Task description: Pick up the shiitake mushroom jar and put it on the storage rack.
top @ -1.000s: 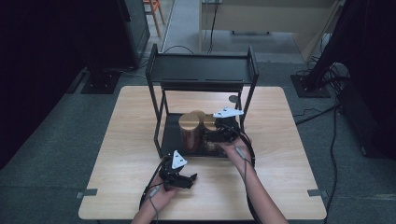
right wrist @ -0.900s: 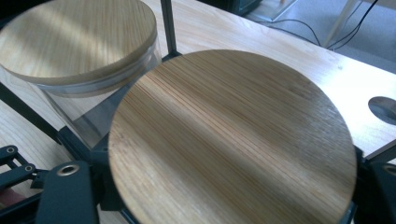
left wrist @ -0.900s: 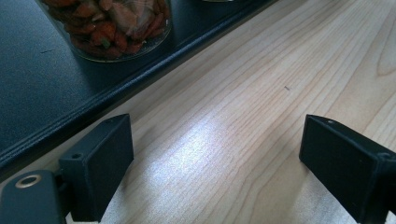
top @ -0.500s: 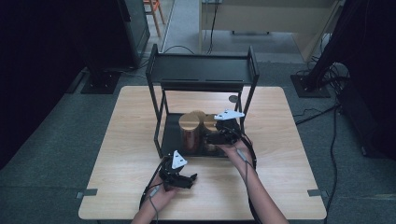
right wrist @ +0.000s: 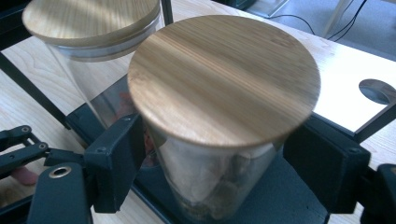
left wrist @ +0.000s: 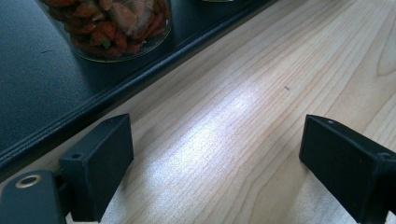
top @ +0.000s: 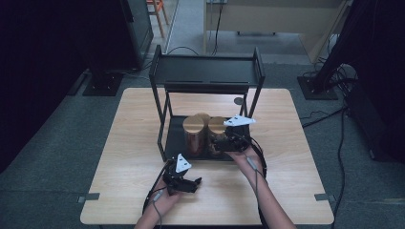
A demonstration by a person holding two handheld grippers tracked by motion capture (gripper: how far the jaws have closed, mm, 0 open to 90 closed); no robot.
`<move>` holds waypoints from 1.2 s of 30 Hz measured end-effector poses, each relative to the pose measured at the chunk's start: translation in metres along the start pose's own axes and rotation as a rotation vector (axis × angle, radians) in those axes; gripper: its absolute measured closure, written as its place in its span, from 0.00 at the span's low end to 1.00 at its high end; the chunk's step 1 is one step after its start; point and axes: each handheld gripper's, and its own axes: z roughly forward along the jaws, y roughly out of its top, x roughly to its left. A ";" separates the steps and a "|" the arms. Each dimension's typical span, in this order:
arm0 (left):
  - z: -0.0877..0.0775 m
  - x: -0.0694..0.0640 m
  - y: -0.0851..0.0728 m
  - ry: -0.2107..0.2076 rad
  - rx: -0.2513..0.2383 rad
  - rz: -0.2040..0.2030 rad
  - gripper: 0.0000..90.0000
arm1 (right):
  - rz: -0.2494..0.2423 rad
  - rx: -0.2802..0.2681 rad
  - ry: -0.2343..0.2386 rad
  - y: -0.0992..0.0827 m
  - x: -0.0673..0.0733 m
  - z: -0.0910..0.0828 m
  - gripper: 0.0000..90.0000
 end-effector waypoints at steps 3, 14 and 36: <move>0.000 0.000 0.000 0.001 -0.001 -0.001 0.11 | 0.001 -0.012 -0.001 -0.003 0.000 -0.005 0.24; 0.000 0.000 0.000 0.001 -0.002 -0.002 0.11 | 0.009 -0.026 0.005 -0.007 0.003 -0.016 0.24; 0.000 0.000 0.000 0.000 -0.001 -0.003 0.11 | -0.009 -0.029 0.018 -0.025 0.009 -0.028 0.25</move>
